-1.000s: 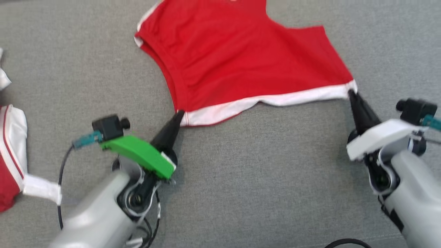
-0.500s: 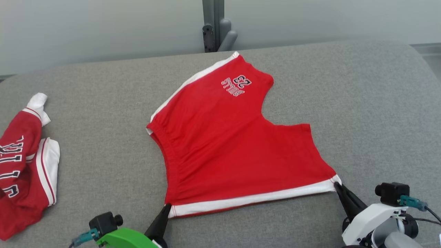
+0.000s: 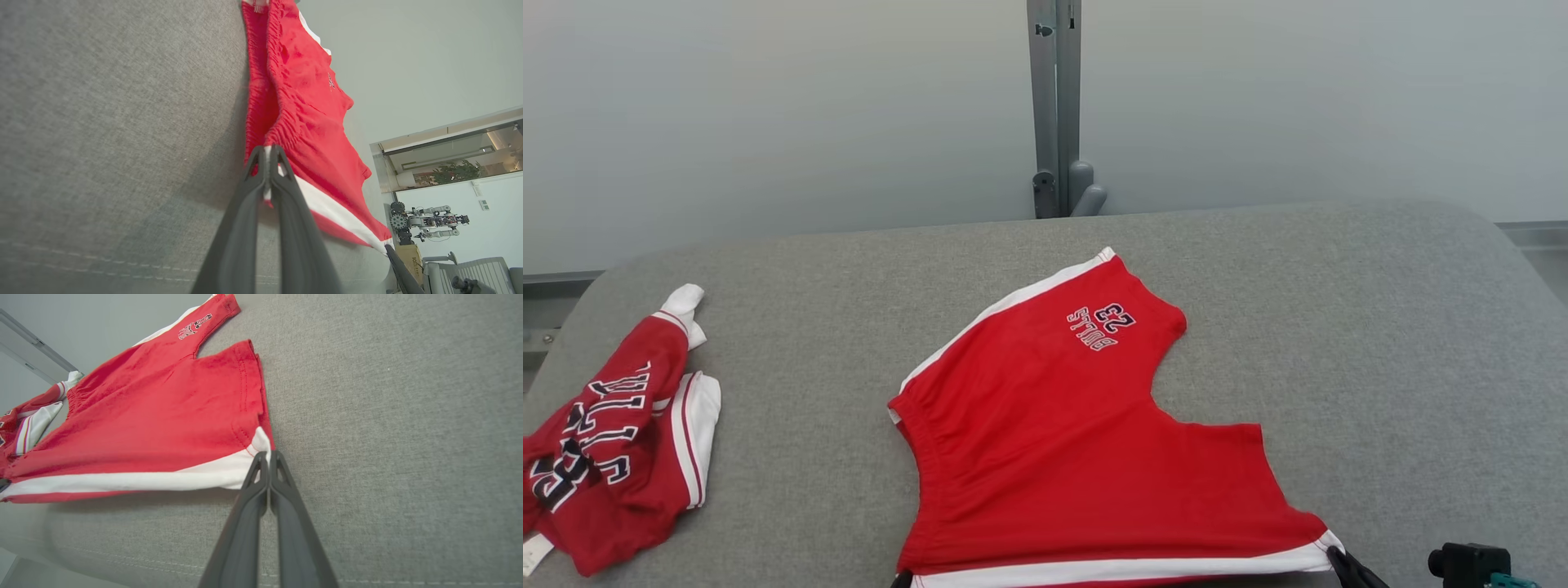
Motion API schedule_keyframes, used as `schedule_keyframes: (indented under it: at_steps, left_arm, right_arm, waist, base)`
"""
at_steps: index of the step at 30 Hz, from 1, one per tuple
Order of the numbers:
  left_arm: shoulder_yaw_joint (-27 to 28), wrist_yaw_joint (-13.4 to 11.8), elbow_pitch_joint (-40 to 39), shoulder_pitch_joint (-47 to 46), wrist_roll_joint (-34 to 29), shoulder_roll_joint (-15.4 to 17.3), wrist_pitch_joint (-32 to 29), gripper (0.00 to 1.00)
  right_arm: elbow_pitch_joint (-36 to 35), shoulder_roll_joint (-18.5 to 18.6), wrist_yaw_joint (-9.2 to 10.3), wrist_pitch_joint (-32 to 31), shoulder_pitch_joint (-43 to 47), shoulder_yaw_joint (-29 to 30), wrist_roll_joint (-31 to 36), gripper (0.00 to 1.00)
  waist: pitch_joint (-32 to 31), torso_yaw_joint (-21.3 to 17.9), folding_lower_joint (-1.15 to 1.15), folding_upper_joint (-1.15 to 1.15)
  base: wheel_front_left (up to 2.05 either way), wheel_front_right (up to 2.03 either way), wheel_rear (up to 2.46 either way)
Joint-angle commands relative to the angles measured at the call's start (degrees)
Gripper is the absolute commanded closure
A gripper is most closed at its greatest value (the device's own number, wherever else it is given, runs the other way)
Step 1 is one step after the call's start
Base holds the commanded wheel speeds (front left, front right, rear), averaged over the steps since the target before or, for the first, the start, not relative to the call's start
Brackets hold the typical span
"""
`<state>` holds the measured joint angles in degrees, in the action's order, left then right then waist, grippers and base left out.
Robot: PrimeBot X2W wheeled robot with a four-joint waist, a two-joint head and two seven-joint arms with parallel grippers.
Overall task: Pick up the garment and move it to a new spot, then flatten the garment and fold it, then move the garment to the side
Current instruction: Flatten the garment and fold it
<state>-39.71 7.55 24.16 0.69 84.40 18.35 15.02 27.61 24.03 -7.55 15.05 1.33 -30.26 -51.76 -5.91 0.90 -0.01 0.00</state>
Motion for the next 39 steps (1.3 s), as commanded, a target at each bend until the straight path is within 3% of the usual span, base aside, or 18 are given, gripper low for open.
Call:
schedule_keyframes:
  at_steps: [1,7,13,29,39]
  left_arm:
    - [0.78,-0.11,-0.16,0.76,-0.94,0.31,0.21,1.0]
    - [3.4,-0.11,-4.34,-0.42,-1.62,-0.08,0.22,1.0]
    - [7.4,-0.11,-9.12,-3.8,-0.29,-1.86,0.19,1.0]
    - [4.26,-0.11,-6.7,-24.4,1.7,-8.06,-0.18,1.0]
    - [6.36,-0.1,-2.42,-31.83,0.19,-11.52,0.15,1.0]
  right_arm:
    - [-0.31,0.76,0.12,0.17,0.53,0.46,0.03,1.0]
    - [-2.75,0.47,0.11,0.17,-2.85,1.91,1.58,1.0]
    - [-1.39,-0.79,0.11,0.17,-12.67,3.33,3.86,1.0]
    - [16.11,-2.41,0.1,-0.99,-45.6,3.17,13.45,1.0]
    - [25.3,-3.03,0.1,-0.81,-58.47,0.45,16.81,1.0]
  waist:
    - [-0.53,0.87,0.01,0.0]
    - [1.44,2.05,0.01,0.0]
    - [4.85,4.36,0.01,0.0]
    - [22.33,12.39,0.01,0.0]
    - [29.66,14.6,0.01,0.0]
  base:
    - [0.0,0.0,0.0]
    - [0.0,0.0,0.0]
    - [0.0,0.0,0.0]
    - [0.0,0.0,0.0]
    - [0.0,0.0,0.0]
